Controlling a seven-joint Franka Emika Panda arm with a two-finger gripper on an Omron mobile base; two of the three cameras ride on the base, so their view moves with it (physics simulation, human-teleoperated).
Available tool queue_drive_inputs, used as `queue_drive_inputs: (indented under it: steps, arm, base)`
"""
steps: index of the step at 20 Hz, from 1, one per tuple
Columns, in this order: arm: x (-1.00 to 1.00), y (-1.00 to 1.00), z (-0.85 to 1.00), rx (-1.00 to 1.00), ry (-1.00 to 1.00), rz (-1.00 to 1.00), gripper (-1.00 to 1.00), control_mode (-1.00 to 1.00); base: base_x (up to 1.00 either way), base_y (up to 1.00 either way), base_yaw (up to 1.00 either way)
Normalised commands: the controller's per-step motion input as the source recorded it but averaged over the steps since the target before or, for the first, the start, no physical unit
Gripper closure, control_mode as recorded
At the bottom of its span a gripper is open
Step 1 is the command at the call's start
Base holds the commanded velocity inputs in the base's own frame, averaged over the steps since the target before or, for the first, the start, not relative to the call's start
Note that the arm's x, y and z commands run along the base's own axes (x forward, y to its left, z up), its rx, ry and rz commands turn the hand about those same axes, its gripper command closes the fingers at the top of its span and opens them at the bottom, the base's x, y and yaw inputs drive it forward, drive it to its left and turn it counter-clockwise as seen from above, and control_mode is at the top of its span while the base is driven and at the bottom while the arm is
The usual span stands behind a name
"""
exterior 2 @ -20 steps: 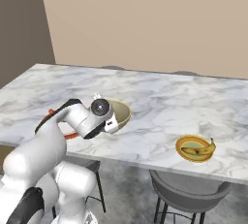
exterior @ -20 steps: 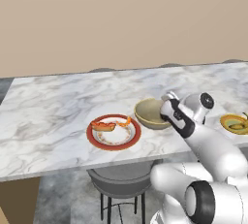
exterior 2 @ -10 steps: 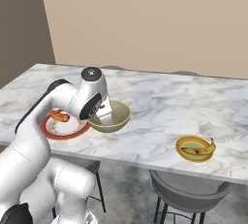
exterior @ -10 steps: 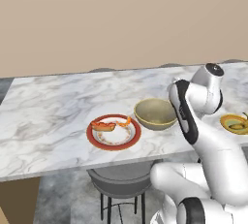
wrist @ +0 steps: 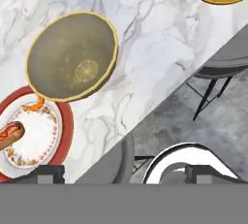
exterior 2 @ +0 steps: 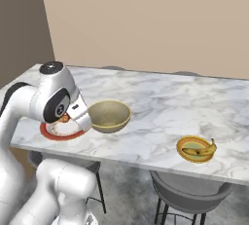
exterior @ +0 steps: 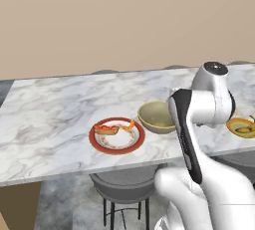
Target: Take the smaller bowl and place it next to the appetizer plate on the dining counter , and place the larger bowl next to the plate with cooked food.
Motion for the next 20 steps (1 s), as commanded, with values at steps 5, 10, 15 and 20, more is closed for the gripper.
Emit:
queue_drive_inputs:
  steps: [5, 10, 15, 20]
  arm:
    - [-0.47, 0.55, 0.00, -0.30, -0.07, 0.14, -1.00, -1.00]
    - [0.00, 0.00, 0.00, 0.00, 0.00, 0.00, -1.00, 1.00]
    - [0.00, 0.00, 0.00, 0.00, 0.00, 0.00, -1.00, 1.00]
    - [0.00, 0.00, 0.00, 0.00, 0.00, 0.00, -1.00, 1.00]
  base:
    - [0.00, 0.00, 0.00]
    - [-0.92, 0.42, 0.11]
    - [-0.82, 0.71, 0.15]
    - [-0.04, 1.00, 0.12]
